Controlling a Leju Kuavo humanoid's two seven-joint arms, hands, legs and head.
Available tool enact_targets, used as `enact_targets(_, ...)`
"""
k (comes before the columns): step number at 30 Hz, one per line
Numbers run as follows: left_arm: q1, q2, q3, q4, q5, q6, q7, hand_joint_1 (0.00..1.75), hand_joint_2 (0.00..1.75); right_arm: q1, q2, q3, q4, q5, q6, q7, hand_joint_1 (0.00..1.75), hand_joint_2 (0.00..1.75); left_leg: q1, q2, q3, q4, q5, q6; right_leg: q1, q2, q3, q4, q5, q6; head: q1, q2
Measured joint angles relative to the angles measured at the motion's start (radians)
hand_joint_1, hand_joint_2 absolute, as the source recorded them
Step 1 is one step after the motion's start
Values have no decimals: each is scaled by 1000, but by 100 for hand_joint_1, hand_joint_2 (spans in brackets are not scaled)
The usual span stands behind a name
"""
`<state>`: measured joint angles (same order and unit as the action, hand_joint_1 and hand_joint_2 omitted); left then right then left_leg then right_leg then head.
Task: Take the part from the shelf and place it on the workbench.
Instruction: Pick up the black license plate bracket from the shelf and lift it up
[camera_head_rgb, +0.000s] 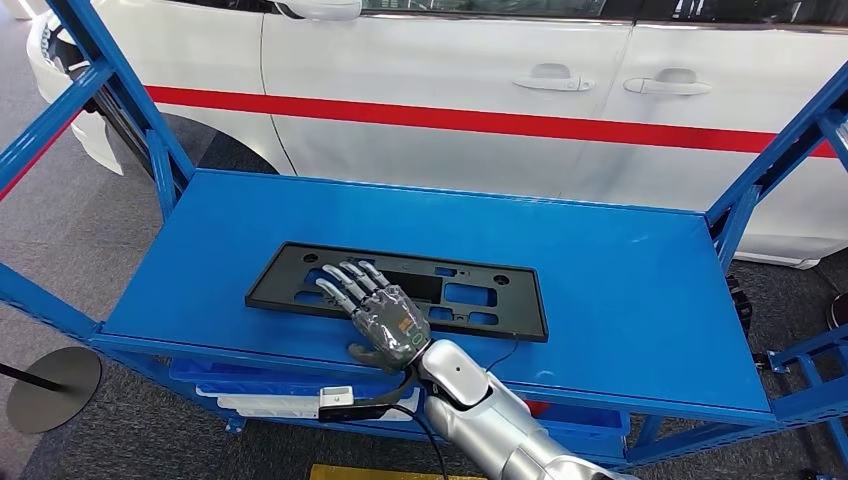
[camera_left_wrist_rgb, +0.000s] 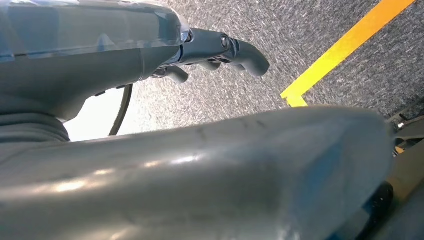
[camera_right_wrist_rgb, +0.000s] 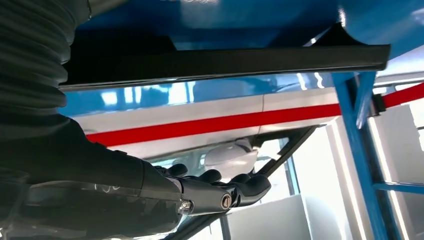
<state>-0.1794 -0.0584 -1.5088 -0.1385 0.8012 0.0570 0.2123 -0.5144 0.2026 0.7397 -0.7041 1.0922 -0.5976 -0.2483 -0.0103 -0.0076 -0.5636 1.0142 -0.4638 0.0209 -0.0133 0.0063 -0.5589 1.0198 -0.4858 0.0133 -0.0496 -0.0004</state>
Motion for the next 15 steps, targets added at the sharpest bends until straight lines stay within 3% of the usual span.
enact_targets(15, 1, 0, -14, 0, 16, 10, -3, 0, 0, 13, 0, -26, 51, 163, -94, 124, 0, 175, 0, 0, 0, 0, 0, 0, 0, 0, 0, 0, 0, 0, 0, 0)
